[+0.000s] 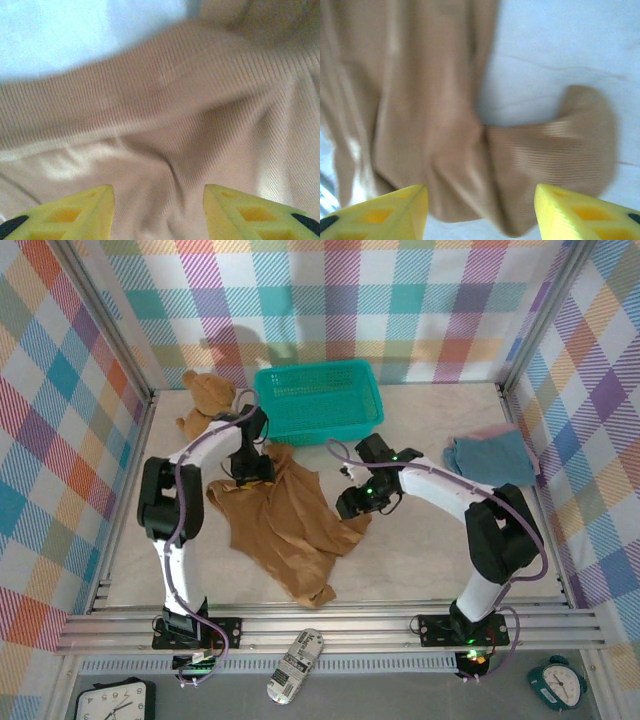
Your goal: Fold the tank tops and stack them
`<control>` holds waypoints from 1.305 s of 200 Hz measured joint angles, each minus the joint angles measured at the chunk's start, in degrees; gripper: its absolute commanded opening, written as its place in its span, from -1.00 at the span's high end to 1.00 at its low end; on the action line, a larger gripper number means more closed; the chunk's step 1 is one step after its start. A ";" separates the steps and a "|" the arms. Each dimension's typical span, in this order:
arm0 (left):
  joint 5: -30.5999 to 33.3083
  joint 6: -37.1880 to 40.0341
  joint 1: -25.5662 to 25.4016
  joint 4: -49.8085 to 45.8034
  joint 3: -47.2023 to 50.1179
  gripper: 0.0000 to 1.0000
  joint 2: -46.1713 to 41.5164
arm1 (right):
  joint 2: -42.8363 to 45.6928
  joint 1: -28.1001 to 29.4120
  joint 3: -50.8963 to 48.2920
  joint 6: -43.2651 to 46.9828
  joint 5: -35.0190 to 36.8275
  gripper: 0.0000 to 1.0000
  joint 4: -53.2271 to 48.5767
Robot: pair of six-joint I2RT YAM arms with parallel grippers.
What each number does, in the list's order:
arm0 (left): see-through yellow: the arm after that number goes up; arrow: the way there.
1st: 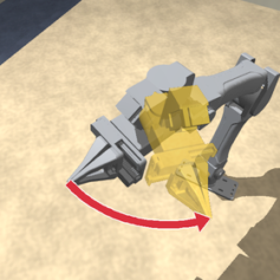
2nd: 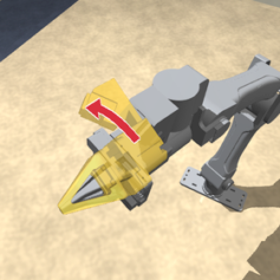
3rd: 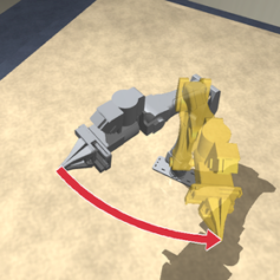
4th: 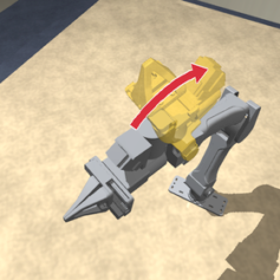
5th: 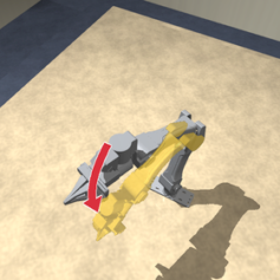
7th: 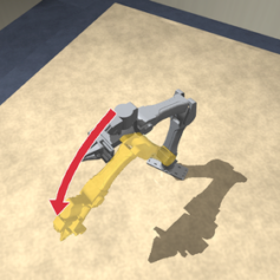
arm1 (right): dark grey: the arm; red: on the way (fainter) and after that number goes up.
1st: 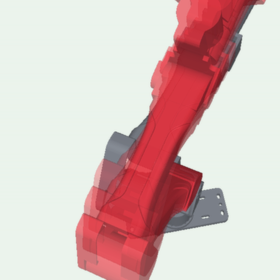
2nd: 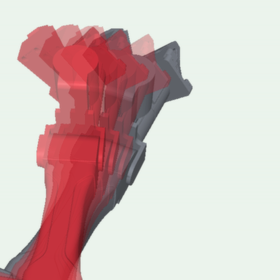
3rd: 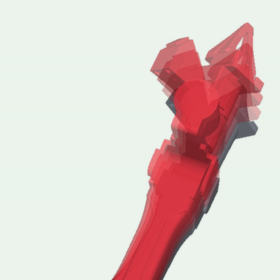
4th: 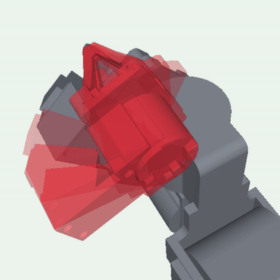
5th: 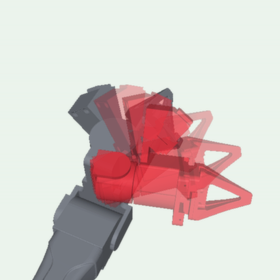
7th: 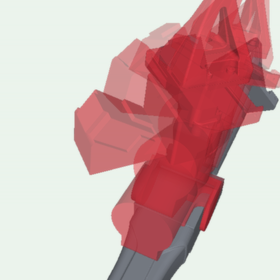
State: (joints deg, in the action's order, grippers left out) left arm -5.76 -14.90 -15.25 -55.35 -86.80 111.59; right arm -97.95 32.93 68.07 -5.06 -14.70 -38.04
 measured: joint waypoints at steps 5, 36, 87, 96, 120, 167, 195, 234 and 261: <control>-1.14 -0.90 -0.28 0.13 2.12 -0.01 -2.16 | -0.59 -0.70 -0.02 0.76 0.55 -0.25 0.02; -6.05 -6.97 -4.33 0.02 15.82 -0.05 -13.94 | -5.38 -1.70 0.48 4.83 2.23 -0.30 0.55; -10.56 -16.24 -15.85 2.99 31.56 -0.10 -17.51 | -9.14 -1.38 0.61 4.96 -0.15 0.36 0.83; -10.97 -17.64 -16.85 3.80 33.75 -0.11 -17.92 | -9.09 -1.36 0.46 4.15 -1.18 0.48 0.96; -11.32 -20.24 -18.12 5.49 37.42 0.03 -18.16 | -8.44 -0.90 -1.51 0.76 -3.93 0.78 1.31; -10.40 -20.20 -18.08 5.27 36.52 0.88 -17.03 | -2.67 0.87 -5.09 -4.81 -9.22 0.93 -0.17; -7.26 -16.15 -15.15 3.30 34.38 1.00 -16.37 | 3.82 1.25 -5.27 -9.16 -14.34 0.95 -0.50; 1.09 -7.56 -2.75 -1.14 24.83 1.00 -15.41 | 10.60 1.29 -7.82 -20.46 -23.82 0.97 1.77; 4.68 -2.71 0.94 -1.53 16.55 1.00 -11.72 | 11.91 1.29 -11.41 -28.48 -27.04 0.86 3.93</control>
State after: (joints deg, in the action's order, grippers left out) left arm -1.08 -17.61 -14.31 -56.88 -70.26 99.88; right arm -86.04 34.22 56.66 -33.54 -41.74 -34.11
